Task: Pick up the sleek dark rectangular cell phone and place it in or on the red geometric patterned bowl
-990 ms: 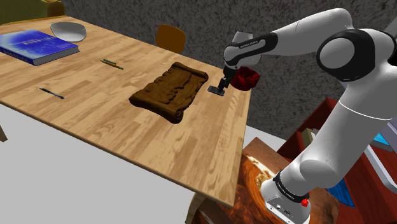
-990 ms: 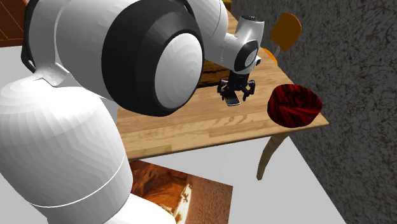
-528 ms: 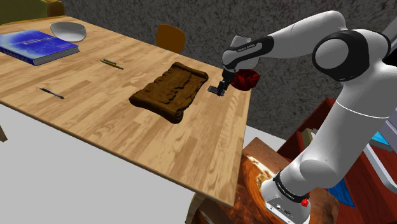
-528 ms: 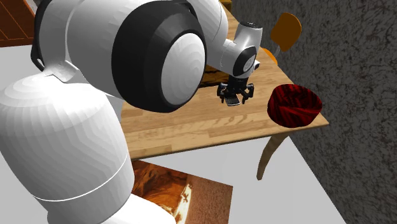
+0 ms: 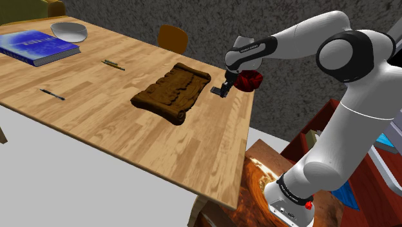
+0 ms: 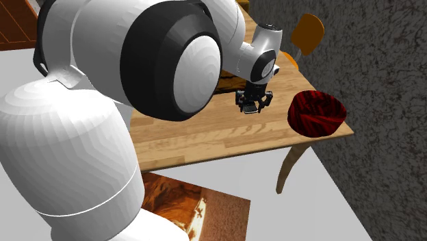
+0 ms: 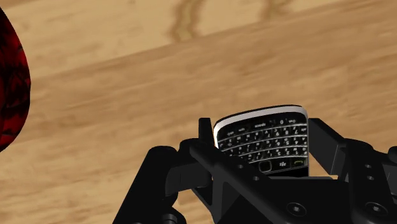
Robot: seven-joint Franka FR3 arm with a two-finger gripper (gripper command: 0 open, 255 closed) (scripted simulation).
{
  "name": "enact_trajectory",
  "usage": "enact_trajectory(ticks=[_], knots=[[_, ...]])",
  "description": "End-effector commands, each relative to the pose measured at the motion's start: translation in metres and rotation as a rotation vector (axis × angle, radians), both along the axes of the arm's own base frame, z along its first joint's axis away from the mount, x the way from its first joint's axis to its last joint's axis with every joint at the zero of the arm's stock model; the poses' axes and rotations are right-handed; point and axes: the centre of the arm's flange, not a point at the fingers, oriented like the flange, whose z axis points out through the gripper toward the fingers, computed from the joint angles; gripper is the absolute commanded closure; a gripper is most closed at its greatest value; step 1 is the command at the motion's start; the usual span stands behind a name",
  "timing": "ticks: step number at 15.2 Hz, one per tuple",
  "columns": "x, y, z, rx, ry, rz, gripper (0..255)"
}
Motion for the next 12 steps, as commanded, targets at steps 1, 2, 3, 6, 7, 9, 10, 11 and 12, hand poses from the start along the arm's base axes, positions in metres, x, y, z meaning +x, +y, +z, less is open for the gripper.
enact_trajectory(ticks=[1, 2, 3, 6, 7, 9, 10, 11, 12], knots=[[0.0, 0.0, 0.0, 0.0, 0.0, 0.0, 255], [0.0, 0.0, 0.0, 0.0, 0.0, 0.0, 255], [0.0, 0.0, 0.0, 0.0, 0.0, 0.0, 255], [0.0, 0.0, 0.005, 0.0, 0.0, 0.0, 255], [0.0, 0.0, 0.011, 0.0, 0.0, 0.0, 255], [0.0, 0.0, 0.021, 0.0, 0.0, 0.0, 255], [0.0, 0.0, 0.026, 0.0, 0.0, 0.0, 255], [0.0, 0.0, 0.032, 0.0, 0.0, 0.0, 255], [0.0, 0.0, 0.037, 0.0, 0.0, 0.0, 255]])
